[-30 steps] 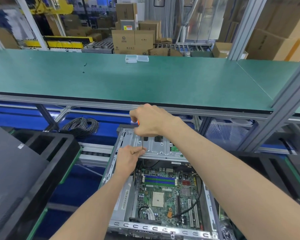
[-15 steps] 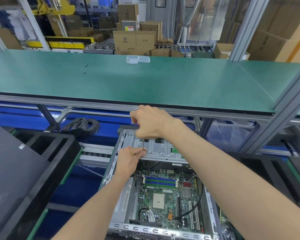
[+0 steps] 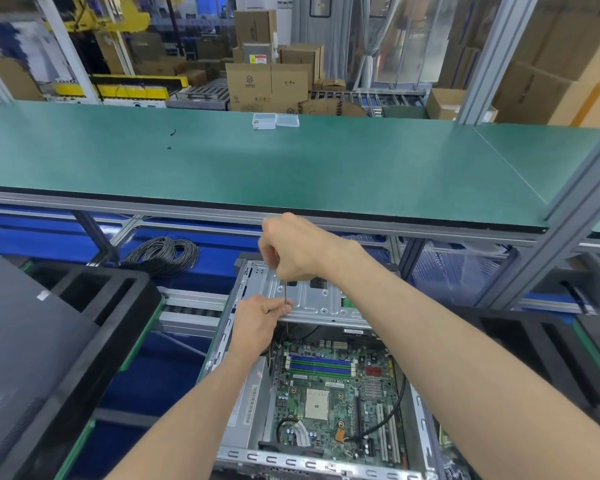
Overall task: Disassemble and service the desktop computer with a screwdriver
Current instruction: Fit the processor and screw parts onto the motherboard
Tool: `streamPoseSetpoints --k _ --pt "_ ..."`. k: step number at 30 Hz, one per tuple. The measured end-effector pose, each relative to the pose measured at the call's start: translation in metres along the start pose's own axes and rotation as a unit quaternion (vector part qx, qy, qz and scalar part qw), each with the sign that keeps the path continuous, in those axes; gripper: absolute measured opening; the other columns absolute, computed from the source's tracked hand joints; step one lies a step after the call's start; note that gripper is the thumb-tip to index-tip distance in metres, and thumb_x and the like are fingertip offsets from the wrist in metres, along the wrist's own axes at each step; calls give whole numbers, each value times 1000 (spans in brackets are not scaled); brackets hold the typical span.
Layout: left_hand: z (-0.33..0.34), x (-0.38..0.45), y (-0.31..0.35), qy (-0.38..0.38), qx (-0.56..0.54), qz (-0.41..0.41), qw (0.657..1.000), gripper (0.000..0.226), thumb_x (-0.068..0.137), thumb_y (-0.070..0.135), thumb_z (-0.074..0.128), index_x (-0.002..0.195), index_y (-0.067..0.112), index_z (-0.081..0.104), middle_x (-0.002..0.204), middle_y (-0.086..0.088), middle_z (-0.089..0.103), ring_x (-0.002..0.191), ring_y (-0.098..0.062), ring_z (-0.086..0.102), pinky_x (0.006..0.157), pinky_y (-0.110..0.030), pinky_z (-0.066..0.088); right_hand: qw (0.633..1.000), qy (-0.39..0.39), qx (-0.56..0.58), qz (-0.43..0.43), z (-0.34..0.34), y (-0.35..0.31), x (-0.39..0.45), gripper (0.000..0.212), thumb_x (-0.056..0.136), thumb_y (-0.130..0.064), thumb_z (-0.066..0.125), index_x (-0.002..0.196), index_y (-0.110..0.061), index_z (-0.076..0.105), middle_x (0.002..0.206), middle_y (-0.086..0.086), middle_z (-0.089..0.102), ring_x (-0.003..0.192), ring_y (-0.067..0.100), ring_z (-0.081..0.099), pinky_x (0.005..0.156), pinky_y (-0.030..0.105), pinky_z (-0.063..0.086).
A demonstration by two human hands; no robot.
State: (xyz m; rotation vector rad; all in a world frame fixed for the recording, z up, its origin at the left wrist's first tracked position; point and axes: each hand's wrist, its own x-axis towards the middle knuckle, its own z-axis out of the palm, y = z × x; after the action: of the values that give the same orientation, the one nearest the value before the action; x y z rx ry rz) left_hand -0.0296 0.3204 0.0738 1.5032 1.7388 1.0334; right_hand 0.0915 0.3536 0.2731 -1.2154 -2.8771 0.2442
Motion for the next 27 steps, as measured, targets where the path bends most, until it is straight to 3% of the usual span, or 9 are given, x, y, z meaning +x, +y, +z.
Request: streamPoseSetpoints --k 4,7,9,12,16,20,22,24,27 --pt "0 1 1 3 -9 -11 1000 11 90 20 74 97 25 81 76 10 76 75 -23 70 75 -31 55 994 60 -51 77 10 -1 3 38 97 -45 50 109 -11 62 95 6 43 85 31 49 68 38 35" --pt "1 0 2 -3 -5 -14 1000 12 91 18 73 99 20 81 81 6 77 76 -21 70 80 -31 56 992 62 -87 74 13 -6 8 26 104 -29 49 108 -6 60 88 7 40 90 36 53 67 39 36" --pt "0 0 2 -3 -5 -10 1000 12 91 18 73 100 19 81 85 5 77 77 -12 71 75 -18 55 996 48 -65 47 11 -7 9 9 96 -12 53 91 -5 57 93 12 48 88 37 53 67 37 38" --pt "-1 -1 3 2 -3 -11 1000 13 91 20 73 101 20 81 83 5 76 78 -3 68 66 -3 43 999 16 -36 7 4 -5 6 16 78 3 57 76 -10 65 91 7 64 88 29 60 65 31 40" --pt "-2 -2 6 0 1 -5 1000 13 91 18 73 102 17 80 81 6 75 72 10 64 64 0 41 1000 10 24 -6 2 3 -2 19 78 -3 60 88 -12 72 103 6 57 89 26 59 70 35 50" --pt "-1 -1 7 4 -3 -18 1000 16 91 20 74 104 15 80 87 2 78 75 -3 69 66 -5 46 993 73 -62 72 15 1 -2 33 101 -42 46 103 -12 58 92 7 42 82 31 46 68 40 37" --pt "-1 -1 6 -1 2 -18 1000 16 91 20 73 104 15 80 84 0 78 75 -16 70 70 -19 54 991 83 -77 77 18 -4 3 27 105 -32 45 103 -8 58 86 8 41 86 35 51 67 41 34" --pt "-1 -2 6 -5 1 -20 1000 15 91 21 73 103 17 80 81 -1 77 72 -22 65 77 -35 55 994 70 -53 68 15 -4 5 13 99 -16 51 87 -10 49 80 7 37 89 39 55 65 39 38" --pt "-1 -2 6 -4 2 -19 1000 15 91 21 73 103 19 80 80 -3 77 70 -27 61 77 -42 55 999 17 -18 29 6 -2 4 18 81 -2 58 71 -16 50 85 9 56 89 35 59 70 37 50"
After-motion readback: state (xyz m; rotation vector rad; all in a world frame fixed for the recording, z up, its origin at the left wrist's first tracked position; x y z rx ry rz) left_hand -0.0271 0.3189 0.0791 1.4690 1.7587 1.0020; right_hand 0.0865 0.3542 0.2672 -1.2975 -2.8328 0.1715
